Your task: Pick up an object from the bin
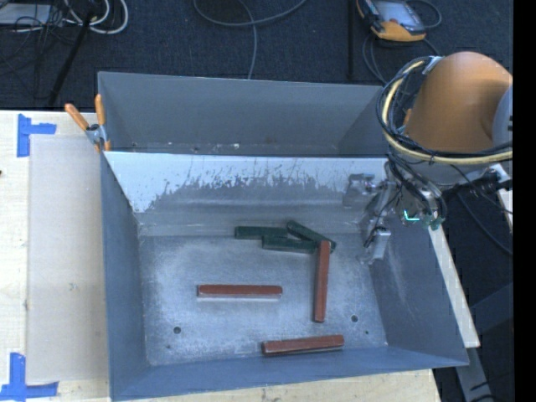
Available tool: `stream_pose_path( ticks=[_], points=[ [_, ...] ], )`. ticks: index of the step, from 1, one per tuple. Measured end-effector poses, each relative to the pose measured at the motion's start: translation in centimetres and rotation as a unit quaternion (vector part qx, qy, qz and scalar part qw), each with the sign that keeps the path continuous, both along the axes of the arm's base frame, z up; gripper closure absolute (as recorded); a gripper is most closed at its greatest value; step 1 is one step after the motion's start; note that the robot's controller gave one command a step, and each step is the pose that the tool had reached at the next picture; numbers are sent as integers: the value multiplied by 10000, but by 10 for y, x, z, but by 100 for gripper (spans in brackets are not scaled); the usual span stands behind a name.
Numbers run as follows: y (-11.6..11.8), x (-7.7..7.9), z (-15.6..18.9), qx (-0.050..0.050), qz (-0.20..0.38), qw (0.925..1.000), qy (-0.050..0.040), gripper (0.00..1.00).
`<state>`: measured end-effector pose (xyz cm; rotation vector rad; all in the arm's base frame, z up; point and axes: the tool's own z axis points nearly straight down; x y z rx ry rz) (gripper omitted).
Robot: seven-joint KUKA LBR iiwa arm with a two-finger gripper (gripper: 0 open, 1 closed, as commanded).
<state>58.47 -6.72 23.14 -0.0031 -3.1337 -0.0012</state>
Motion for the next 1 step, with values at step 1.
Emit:
stream_pose_path(
  ticks=[1],
  points=[
    [43,33,-162,13,1037,9946,-34,0]
  ],
)
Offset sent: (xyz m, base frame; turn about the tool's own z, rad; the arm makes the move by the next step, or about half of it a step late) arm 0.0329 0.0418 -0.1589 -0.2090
